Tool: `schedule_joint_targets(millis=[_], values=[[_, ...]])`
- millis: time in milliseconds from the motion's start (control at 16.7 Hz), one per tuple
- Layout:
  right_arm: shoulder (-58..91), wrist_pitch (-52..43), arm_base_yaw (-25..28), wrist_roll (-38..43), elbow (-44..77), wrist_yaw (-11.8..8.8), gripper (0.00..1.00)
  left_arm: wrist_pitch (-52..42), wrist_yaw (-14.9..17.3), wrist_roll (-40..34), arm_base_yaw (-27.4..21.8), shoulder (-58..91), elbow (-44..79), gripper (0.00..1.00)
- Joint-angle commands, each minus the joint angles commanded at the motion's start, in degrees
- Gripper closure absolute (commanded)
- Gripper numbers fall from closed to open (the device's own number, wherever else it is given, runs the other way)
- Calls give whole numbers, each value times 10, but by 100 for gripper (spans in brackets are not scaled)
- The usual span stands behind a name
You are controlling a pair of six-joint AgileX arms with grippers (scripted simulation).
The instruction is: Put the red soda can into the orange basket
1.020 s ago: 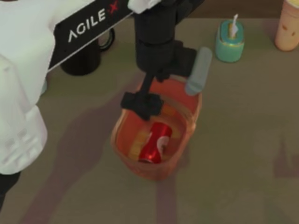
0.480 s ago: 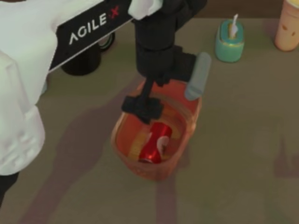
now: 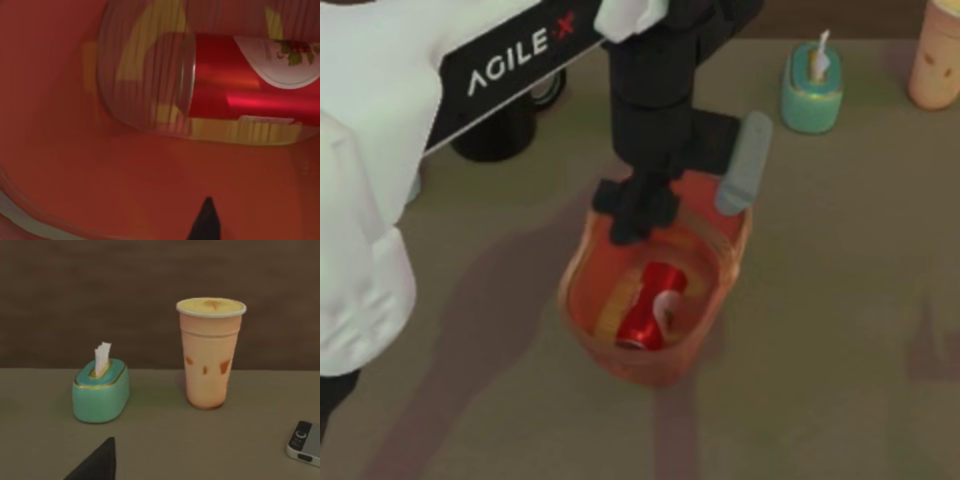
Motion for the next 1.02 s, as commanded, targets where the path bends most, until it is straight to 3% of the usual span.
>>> schedule_joint_targets(millis=[180, 240, 1020], values=[[0, 0, 0, 0, 0, 0, 0, 0, 0, 0, 0, 0, 0, 98], [0, 0, 0, 0, 0, 0, 0, 0, 0, 0, 0, 0, 0, 100], [0, 0, 0, 0, 0, 0, 0, 0, 0, 0, 0, 0, 0, 100]])
